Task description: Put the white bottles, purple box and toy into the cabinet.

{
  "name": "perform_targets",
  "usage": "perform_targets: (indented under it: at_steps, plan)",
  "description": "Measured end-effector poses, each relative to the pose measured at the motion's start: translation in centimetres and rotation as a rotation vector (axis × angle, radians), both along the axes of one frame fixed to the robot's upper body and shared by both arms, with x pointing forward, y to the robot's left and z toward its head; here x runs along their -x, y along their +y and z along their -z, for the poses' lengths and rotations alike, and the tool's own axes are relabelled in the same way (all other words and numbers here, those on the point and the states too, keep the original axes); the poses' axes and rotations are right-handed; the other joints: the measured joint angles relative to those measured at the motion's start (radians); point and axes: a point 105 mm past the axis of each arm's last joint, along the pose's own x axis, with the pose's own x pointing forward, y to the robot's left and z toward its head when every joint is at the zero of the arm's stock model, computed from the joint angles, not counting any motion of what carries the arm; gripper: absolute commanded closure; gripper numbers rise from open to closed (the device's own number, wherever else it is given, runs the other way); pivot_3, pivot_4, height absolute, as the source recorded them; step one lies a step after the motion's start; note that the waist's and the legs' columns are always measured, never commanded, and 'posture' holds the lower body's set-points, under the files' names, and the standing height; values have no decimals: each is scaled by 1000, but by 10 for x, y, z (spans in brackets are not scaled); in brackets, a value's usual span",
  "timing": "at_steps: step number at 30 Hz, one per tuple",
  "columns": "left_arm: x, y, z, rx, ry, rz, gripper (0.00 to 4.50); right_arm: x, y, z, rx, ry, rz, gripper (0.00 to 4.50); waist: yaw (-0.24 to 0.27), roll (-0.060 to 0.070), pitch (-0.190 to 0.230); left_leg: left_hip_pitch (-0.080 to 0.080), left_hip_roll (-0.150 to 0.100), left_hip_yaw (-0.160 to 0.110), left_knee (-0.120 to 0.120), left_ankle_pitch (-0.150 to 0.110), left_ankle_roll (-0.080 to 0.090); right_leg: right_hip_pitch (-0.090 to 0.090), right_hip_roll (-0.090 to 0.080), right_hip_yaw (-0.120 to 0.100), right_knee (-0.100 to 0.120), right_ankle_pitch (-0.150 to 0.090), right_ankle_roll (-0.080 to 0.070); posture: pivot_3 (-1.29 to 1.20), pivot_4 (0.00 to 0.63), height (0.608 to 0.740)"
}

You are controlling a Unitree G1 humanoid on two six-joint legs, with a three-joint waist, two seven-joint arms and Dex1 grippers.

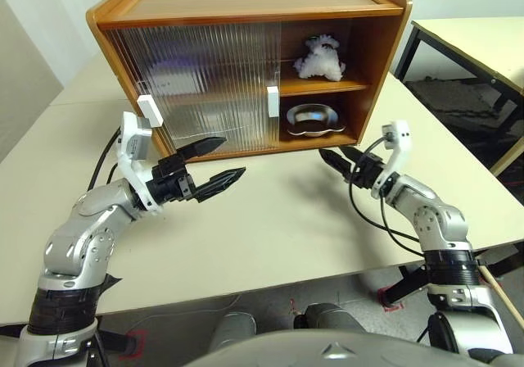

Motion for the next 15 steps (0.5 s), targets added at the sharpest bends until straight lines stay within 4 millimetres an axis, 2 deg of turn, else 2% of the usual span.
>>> perform_targets:
  at_steps: [4, 6, 11, 13, 15]
  plan:
    - [-1, 1, 0, 1, -6, -1, 0, 8, 30, -18, 132, -206, -105, 974, -5, 0, 0, 0, 0, -1, 0, 0, 0, 0, 0, 0, 0, 0, 0, 7, 4, 740]
    - [-1, 1, -1, -1, -9, 0, 0, 9, 35, -21, 178, -273, -114, 1855, -4, 0, 0, 0, 0, -1, 0, 0, 0, 0, -1, 0, 0, -1, 0, 12, 3, 740]
    - [-1, 1, -1, -4, -15, -2, 0, 11, 52, -28, 252, -398, -144, 3624, -1, -1, 0, -1, 0, -3, -1, 0, 0, 0, -1, -1, 0, -2, 0, 18, 4, 740]
    - [-1, 2, 0, -4, -12, -3, 0, 10, 60, -33, 266, -437, -153, 4466, -1, -1, 0, -1, 0, -4, -1, 0, 0, -1, -1, -1, 0, -2, 0, 21, 4, 740]
    - [0, 2, 2, -6, -6, -5, 0, 10, 75, -41, 270, -490, -174, 4491, -1, -1, 0, -1, 0, -4, -2, 0, 0, -1, -1, -1, 0, -1, 0, 21, 4, 740]
